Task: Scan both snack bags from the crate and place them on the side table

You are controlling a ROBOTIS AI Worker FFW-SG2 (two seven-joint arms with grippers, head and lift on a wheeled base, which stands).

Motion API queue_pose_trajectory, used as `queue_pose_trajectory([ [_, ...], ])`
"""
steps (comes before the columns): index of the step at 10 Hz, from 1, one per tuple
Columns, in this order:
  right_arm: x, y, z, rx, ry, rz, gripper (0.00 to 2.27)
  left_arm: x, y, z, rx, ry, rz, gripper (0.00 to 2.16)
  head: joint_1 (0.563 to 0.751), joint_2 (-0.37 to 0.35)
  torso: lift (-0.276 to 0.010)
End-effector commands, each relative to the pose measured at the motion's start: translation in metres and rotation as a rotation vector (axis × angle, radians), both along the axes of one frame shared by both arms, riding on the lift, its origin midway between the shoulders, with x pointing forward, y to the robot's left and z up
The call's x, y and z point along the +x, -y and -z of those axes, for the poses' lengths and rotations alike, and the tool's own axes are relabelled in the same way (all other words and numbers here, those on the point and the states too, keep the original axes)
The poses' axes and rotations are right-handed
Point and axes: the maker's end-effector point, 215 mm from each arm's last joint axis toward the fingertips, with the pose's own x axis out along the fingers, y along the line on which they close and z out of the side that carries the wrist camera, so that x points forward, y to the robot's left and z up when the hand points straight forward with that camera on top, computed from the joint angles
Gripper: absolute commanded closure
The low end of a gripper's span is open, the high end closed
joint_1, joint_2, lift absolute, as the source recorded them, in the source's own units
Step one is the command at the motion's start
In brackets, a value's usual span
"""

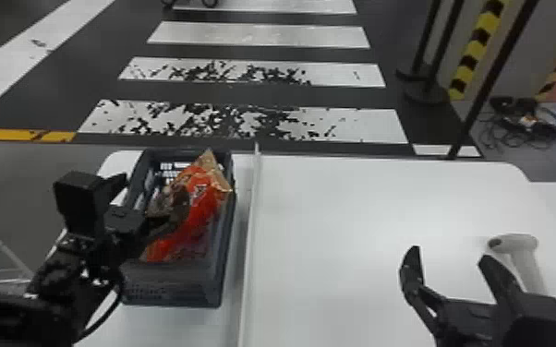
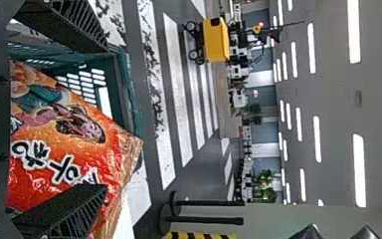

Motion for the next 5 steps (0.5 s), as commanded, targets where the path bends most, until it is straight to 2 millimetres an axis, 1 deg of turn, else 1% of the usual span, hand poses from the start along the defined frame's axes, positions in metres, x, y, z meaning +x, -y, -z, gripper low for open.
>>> queue_pose_trajectory([
  [1,-0.001,-0.003,0.002,-0.026,-0.007,-0.008,0.08,0.013,-0.002,0.006,0.007,-0.03,-0.005,0.02,0.695,0.023,-0.098],
  [3,-0.001,-0.007,0.002,-0.025,-0.009,-0.014,0.08,0.028,0.003,0.019,0.001,-0.109,0.05,0.02,0.695,0.025,-0.098],
  [4,-0.001,-0.01,0.004,-0.025,-0.018,-0.019,0.08,0.029,0.009,0.021,-0.015,-0.132,0.094,0.01,0.695,0.021,-0.098],
  [5,-0.002,-0.011,0.005,-0.024,-0.023,-0.022,0.08,0.023,0.012,0.036,-0.043,-0.207,0.132,0.0,0.695,0.018,-0.098],
])
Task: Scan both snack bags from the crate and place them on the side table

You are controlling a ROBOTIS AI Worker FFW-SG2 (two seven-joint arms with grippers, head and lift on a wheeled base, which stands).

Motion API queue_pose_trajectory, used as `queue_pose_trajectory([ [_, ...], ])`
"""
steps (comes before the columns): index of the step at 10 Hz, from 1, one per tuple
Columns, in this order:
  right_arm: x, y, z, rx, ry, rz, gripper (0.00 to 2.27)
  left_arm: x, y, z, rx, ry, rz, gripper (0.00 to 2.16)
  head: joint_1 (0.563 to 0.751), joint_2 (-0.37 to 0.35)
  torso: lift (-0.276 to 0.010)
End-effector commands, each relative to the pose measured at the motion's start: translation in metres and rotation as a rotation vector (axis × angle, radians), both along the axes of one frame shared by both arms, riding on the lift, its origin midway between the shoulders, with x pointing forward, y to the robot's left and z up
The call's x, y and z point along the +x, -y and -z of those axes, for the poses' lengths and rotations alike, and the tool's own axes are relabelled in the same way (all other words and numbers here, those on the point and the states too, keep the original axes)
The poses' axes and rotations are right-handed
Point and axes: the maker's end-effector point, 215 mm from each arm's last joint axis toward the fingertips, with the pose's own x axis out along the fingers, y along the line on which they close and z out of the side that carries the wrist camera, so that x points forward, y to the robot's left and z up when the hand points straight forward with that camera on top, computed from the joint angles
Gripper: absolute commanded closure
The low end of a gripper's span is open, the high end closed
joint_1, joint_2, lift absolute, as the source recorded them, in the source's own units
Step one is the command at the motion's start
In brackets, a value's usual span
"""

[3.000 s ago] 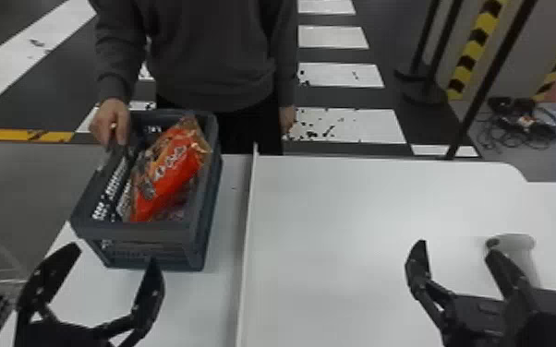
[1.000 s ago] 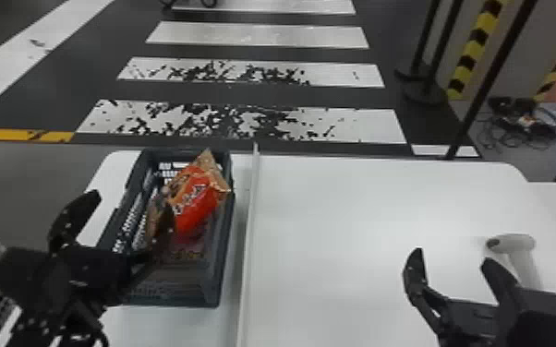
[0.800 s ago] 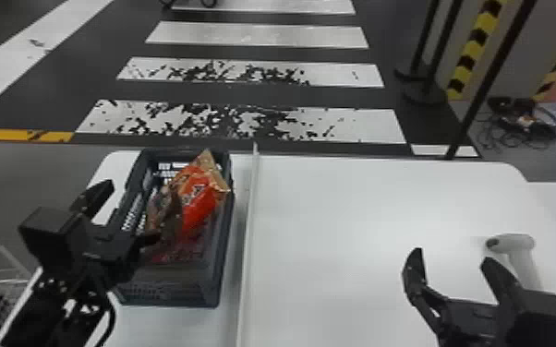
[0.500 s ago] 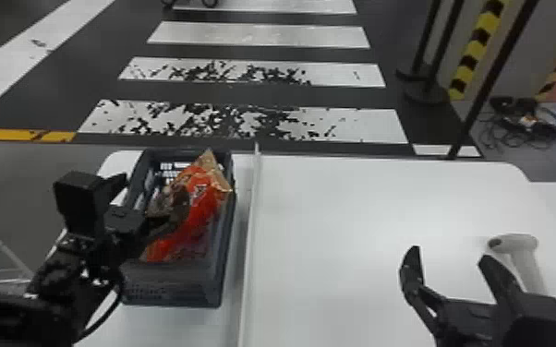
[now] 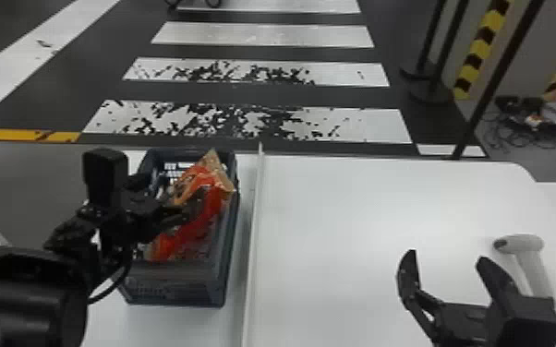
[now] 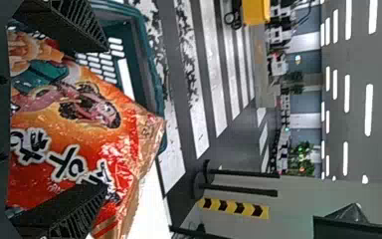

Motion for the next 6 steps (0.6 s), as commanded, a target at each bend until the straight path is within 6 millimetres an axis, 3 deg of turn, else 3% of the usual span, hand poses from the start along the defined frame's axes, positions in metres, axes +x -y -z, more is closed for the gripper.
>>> queue_pose_trajectory([
  [1,0.0,-0.002,0.001,0.0,-0.005,-0.004,0.08,-0.002,-0.004,0.017,-0.028,-0.084,0.01,0.0,0.695,0.016,-0.098],
  [6,-0.001,-0.013,0.001,0.01,-0.012,-0.02,0.08,0.008,-0.013,0.071,-0.155,-0.3,0.044,0.01,0.695,0.035,-0.098],
])
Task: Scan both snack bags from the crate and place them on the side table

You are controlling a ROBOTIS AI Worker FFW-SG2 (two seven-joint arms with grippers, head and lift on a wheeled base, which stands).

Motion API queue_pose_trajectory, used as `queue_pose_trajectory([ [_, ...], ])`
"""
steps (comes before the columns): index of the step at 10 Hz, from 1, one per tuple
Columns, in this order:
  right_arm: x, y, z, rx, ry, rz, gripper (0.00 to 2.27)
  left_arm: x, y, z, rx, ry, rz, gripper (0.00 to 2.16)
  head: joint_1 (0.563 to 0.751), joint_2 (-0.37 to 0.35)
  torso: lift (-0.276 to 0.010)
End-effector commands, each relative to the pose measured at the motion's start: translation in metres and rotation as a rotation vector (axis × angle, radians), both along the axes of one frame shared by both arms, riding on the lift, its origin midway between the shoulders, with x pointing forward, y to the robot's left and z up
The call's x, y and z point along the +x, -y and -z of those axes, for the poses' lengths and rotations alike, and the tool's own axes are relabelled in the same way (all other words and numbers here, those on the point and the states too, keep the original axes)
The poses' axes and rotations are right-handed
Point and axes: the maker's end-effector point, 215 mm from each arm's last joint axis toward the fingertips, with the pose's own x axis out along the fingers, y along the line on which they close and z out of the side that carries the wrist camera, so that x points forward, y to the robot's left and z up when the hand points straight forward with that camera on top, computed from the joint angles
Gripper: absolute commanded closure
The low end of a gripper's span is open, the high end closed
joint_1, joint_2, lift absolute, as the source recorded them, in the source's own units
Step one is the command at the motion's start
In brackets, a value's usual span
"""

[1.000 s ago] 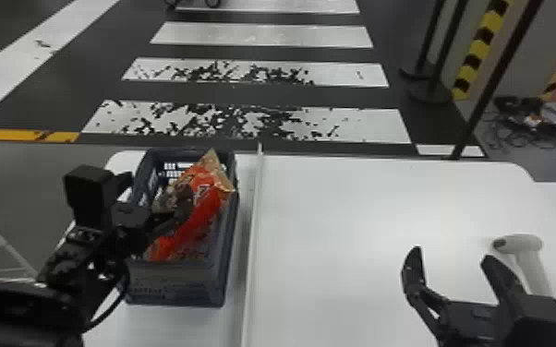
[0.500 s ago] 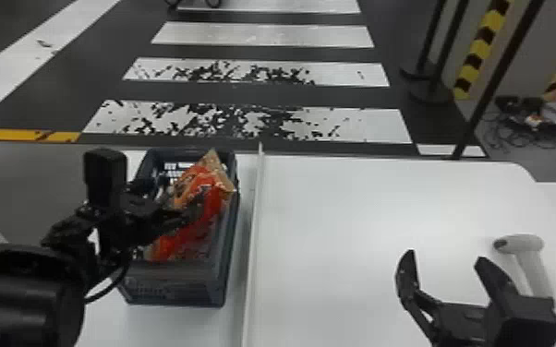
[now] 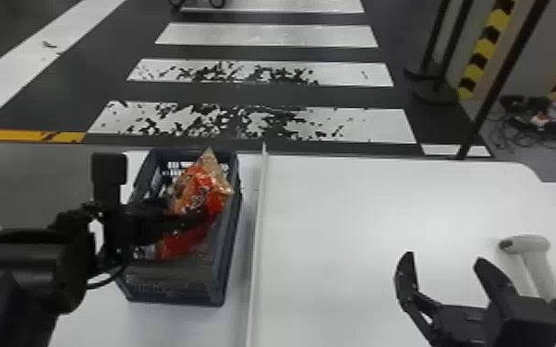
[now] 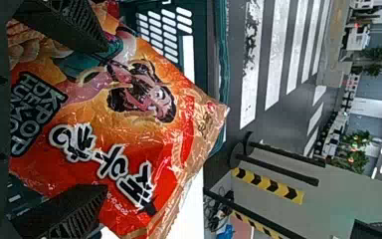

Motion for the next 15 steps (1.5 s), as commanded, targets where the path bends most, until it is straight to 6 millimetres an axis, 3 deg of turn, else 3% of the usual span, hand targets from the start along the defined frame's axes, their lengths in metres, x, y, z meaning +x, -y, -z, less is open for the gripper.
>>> queue_pose_trajectory([
  [1,0.0,-0.003,0.0,0.001,-0.001,-0.005,0.08,0.006,-0.001,0.012,-0.002,-0.047,-0.003,0.22,0.695,0.039,-0.098],
  [2,0.0,-0.004,0.001,0.002,-0.005,-0.007,0.08,0.009,0.003,0.023,0.012,-0.075,0.011,0.5,0.695,0.044,-0.098],
  [3,0.001,-0.004,0.0,0.002,-0.004,-0.008,0.08,0.008,0.004,0.035,0.024,-0.095,-0.011,1.59,0.695,0.044,-0.098],
  [4,0.001,-0.004,0.002,0.001,-0.008,-0.009,0.08,0.009,-0.003,0.043,0.077,-0.075,-0.069,2.14,0.695,0.045,-0.098],
  [5,0.001,-0.002,0.004,0.001,-0.014,-0.005,0.08,0.011,0.004,0.038,0.096,-0.029,-0.051,2.14,0.695,0.051,-0.098],
  [7,0.001,-0.002,0.005,0.0,-0.02,-0.007,0.08,0.011,0.011,-0.002,0.014,0.081,-0.052,2.14,0.695,0.039,-0.098],
  [11,0.002,-0.003,0.012,0.0,-0.046,-0.008,0.08,-0.014,-0.009,-0.05,-0.079,0.174,-0.092,2.14,0.695,0.041,-0.098],
  [13,0.003,-0.005,0.013,-0.001,-0.052,-0.01,0.08,-0.023,-0.001,-0.088,-0.117,0.232,-0.078,2.14,0.695,0.055,-0.098],
  [15,0.002,-0.005,0.012,-0.003,-0.052,-0.011,0.08,-0.032,0.026,-0.138,-0.095,0.325,-0.038,2.14,0.695,0.05,-0.098],
])
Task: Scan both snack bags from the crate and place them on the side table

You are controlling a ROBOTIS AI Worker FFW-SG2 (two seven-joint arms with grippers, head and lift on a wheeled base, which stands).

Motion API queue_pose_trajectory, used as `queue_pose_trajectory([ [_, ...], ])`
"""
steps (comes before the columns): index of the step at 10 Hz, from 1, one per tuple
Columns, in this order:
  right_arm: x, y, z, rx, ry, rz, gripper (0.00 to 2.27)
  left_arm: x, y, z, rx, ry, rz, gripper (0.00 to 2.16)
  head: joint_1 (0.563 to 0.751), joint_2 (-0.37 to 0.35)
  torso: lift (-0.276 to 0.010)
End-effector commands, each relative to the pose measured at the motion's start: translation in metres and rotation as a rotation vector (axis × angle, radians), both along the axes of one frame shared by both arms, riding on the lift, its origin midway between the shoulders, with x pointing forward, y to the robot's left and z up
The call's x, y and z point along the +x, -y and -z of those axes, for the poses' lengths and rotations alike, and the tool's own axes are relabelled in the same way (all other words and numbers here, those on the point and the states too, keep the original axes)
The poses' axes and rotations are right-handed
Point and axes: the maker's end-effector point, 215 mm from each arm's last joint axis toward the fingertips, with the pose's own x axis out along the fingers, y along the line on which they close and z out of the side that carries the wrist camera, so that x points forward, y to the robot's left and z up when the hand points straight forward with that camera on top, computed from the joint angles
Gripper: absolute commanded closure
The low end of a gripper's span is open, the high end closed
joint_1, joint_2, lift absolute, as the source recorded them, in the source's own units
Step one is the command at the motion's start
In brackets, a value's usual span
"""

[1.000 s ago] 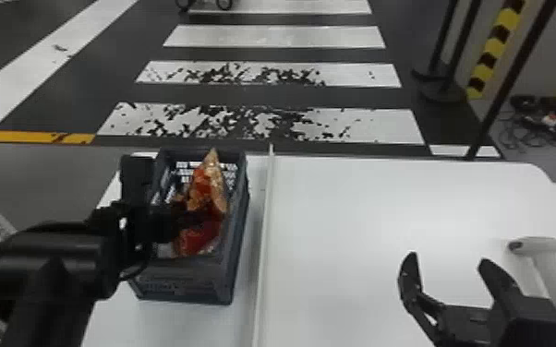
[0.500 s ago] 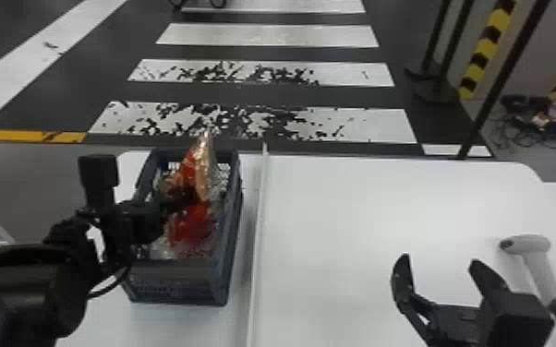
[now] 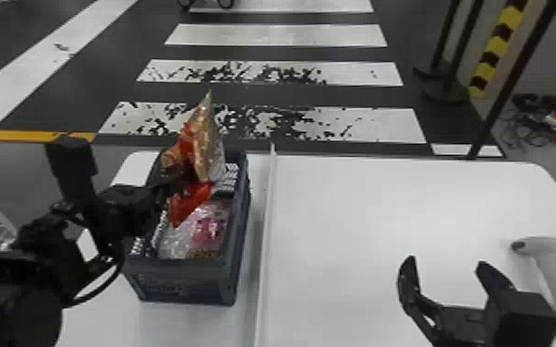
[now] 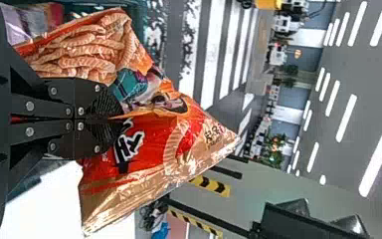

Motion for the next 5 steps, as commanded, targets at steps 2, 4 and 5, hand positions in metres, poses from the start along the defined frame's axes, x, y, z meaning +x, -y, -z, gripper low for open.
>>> queue_pose_trajectory([
  [2,0.0,0.004,-0.003,-0.003,0.002,0.008,0.08,-0.012,0.049,-0.043,0.006,0.065,0.076,2.14,0.695,0.018,-0.098],
  [4,-0.001,0.009,-0.003,-0.005,0.003,0.022,0.08,-0.018,0.107,-0.054,-0.019,0.086,0.153,2.14,0.695,-0.044,-0.098],
  [5,-0.001,0.01,-0.002,-0.005,0.001,0.025,0.08,-0.02,0.138,-0.065,-0.046,0.115,0.19,2.14,0.695,-0.067,-0.098],
])
